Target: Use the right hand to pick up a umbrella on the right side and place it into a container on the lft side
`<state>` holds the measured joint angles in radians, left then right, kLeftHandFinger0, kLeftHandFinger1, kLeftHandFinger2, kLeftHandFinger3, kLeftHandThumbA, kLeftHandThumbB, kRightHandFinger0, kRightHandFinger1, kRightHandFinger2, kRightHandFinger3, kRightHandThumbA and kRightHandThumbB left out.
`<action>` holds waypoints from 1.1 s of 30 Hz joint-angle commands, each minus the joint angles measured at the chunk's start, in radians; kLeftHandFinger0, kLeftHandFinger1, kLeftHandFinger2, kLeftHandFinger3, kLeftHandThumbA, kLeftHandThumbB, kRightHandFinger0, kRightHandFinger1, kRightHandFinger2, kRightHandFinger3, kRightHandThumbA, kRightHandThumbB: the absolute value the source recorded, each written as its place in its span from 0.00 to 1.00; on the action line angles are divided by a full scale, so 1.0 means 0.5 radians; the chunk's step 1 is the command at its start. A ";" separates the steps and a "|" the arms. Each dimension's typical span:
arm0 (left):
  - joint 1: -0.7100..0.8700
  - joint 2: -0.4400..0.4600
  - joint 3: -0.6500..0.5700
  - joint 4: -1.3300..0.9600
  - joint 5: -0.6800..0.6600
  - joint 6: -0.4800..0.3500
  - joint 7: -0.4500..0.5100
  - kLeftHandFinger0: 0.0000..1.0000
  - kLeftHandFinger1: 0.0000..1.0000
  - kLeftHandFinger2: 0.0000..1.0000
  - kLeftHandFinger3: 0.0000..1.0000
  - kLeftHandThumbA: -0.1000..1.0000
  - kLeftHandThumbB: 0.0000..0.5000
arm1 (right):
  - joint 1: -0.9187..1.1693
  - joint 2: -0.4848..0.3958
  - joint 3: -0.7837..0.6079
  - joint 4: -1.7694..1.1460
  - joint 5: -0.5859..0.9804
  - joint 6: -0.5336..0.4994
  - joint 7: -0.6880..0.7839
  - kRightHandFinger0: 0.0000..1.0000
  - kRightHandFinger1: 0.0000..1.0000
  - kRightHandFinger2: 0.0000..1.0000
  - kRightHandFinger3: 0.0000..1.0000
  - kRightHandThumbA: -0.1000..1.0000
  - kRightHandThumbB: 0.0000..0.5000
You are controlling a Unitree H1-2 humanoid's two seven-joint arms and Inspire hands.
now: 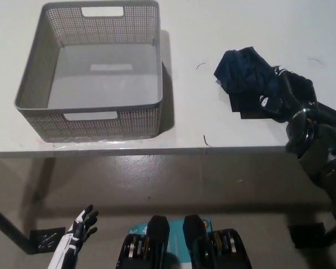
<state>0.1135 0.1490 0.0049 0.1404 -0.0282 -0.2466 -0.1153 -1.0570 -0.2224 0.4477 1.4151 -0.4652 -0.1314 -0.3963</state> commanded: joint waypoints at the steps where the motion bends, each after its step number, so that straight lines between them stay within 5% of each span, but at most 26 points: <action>1: -0.009 0.021 0.002 -0.036 -0.007 -0.057 -0.018 1.00 1.00 1.00 1.00 1.00 0.41 | -0.117 0.013 -0.072 -0.009 0.046 -0.193 -0.205 0.00 0.27 0.85 0.88 0.00 0.29; 4: -0.001 0.031 0.004 -0.044 -0.007 -0.056 -0.023 1.00 1.00 1.00 1.00 1.00 0.40 | -0.236 0.024 -0.090 -0.033 0.031 -0.212 -0.238 0.00 0.29 0.77 0.66 0.00 0.25; 7: 0.008 0.030 0.005 -0.056 -0.017 -0.046 -0.030 1.00 1.00 1.00 1.00 1.00 0.39 | -0.360 0.016 -0.058 -0.083 -0.022 -0.310 -0.254 0.00 0.30 0.82 0.75 0.00 0.29; 12: 0.010 0.031 0.007 -0.043 -0.021 -0.059 -0.032 1.00 1.00 1.00 1.00 1.00 0.38 | -0.561 0.036 -0.040 -0.157 -0.061 -0.342 -0.232 0.00 0.28 0.79 0.70 0.00 0.32; 16: 0.023 0.028 0.009 -0.053 -0.021 -0.037 -0.029 1.00 1.00 1.00 1.00 1.00 0.39 | -0.711 0.092 -0.001 -0.273 -0.120 -0.307 -0.178 0.00 0.14 0.64 0.63 0.00 0.40; 19: 0.021 0.033 0.007 -0.045 -0.004 -0.061 -0.026 1.00 1.00 1.00 1.00 1.00 0.38 | -0.775 0.135 0.009 -0.354 -0.132 -0.294 -0.118 0.00 0.19 0.78 0.71 0.00 0.34; 23: 0.021 0.040 0.002 -0.032 0.026 -0.081 -0.020 1.00 1.00 1.00 1.00 1.00 0.40 | -0.860 0.229 0.032 -0.471 -0.152 -0.282 -0.073 0.00 0.05 0.59 0.39 0.00 0.32; 25: 0.023 0.046 -0.004 -0.039 0.001 -0.064 -0.046 1.00 1.00 1.00 1.00 1.00 0.44 | -0.897 0.308 0.035 -0.539 -0.162 -0.245 -0.072 0.00 0.08 0.68 0.42 0.00 0.28; 26: 0.025 0.047 -0.006 -0.042 -0.001 -0.058 -0.048 1.00 1.00 1.00 1.00 1.00 0.44 | -0.894 0.316 0.034 -0.555 -0.166 -0.235 -0.073 0.01 0.19 0.79 0.51 0.00 0.32; 29: 0.033 0.051 -0.011 -0.042 -0.006 -0.068 -0.060 1.00 1.00 1.00 1.00 1.00 0.39 | -0.939 0.469 0.022 -0.641 -0.149 -0.175 -0.021 0.00 0.14 0.72 0.54 0.00 0.25; 33: 0.039 0.026 -0.026 -0.027 -0.001 -0.086 -0.059 1.00 1.00 1.00 1.00 1.00 0.32 | -0.986 0.660 0.015 -0.622 -0.143 -0.136 -0.011 0.00 0.09 0.70 0.55 0.00 0.30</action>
<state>0.1225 0.1529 0.0049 0.1404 -0.0272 -0.2471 -0.1265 -1.4230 0.0378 0.4586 1.1537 -0.5269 -0.1948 -0.4068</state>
